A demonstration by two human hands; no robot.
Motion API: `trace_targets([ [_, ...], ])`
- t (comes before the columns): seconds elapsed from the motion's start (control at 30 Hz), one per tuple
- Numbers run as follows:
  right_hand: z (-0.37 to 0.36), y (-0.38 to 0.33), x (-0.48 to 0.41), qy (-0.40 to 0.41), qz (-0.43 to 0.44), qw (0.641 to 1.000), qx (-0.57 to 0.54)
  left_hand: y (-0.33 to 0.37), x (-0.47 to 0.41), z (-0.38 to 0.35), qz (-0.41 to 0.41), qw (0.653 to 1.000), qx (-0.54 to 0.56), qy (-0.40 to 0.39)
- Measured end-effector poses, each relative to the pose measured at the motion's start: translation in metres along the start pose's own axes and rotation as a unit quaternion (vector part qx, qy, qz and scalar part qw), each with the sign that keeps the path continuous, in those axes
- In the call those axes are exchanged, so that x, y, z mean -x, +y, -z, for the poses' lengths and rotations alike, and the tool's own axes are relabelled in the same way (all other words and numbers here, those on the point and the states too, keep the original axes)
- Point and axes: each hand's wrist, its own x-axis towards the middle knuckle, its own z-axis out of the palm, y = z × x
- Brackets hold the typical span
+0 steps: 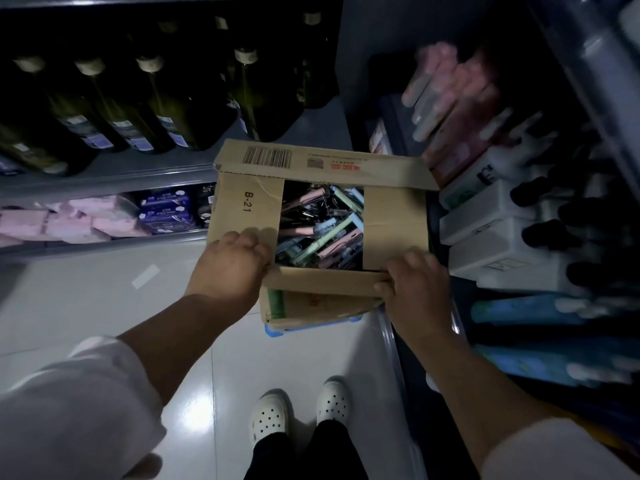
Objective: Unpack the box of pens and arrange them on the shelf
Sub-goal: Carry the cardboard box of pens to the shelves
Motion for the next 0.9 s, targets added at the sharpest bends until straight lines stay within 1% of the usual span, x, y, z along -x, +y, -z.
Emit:
trace_targets([
  [0.1, 0.006, -0.001, -0.006, -0.021, 0.016, 0.999, 0.026, 0.003, -0.001, 0.001, -0.008, 1.0, -0.006, -0.01],
  [0.13, 0.011, -0.001, -0.008, -0.038, 0.019, 0.999, 0.015, 0.003, -0.002, 0.004, -0.005, 1.0, 0.004, -0.01],
  [0.2, 0.02, -0.003, -0.014, -0.06, 0.009, 0.996, -0.071, 0.002, -0.005, 0.009, 0.0, 0.999, 0.047, 0.013],
  [0.27, 0.029, -0.011, -0.024, -0.034, 0.023, 0.989, -0.145, 0.002, -0.011, 0.016, -0.008, 0.996, 0.072, 0.049],
  [0.3, 0.03, -0.013, -0.031, -0.015, 0.039, 0.988, -0.152, 0.003, -0.016, 0.019, -0.009, 0.996, 0.068, 0.062],
  [0.43, 0.032, -0.02, -0.062, -0.015, 0.029, 0.994, -0.104, 0.007, -0.046, 0.027, 0.009, 0.995, 0.06, 0.078],
  [0.5, 0.036, -0.022, -0.078, 0.016, 0.025, 0.994, -0.104, 0.004, -0.062, 0.031, 0.018, 0.995, 0.048, 0.08],
  [0.57, 0.04, -0.023, -0.097, 0.043, 0.028, 0.994, -0.1, 0.001, -0.079, 0.037, 0.011, 0.994, 0.038, 0.101],
  [0.63, 0.042, -0.021, -0.116, 0.048, 0.029, 0.996, -0.073, -0.001, -0.095, 0.044, 0.017, 0.993, 0.031, 0.112],
  [0.7, 0.041, -0.017, -0.135, 0.036, 0.028, 0.998, -0.037, -0.003, -0.113, 0.045, 0.034, 0.995, 0.006, 0.097],
  [0.77, 0.037, -0.012, -0.152, 0.017, 0.022, 1.0, -0.008, -0.005, -0.131, 0.041, 0.056, 0.996, -0.022, 0.065],
  [0.83, 0.034, -0.008, -0.167, 0.004, 0.031, 0.999, 0.019, -0.01, -0.145, 0.035, 0.079, 0.996, -0.024, 0.024],
  [0.9, 0.032, -0.008, -0.177, -0.018, 0.034, 0.999, 0.032, -0.012, -0.153, 0.029, 0.089, 0.996, -0.017, 0.005],
])
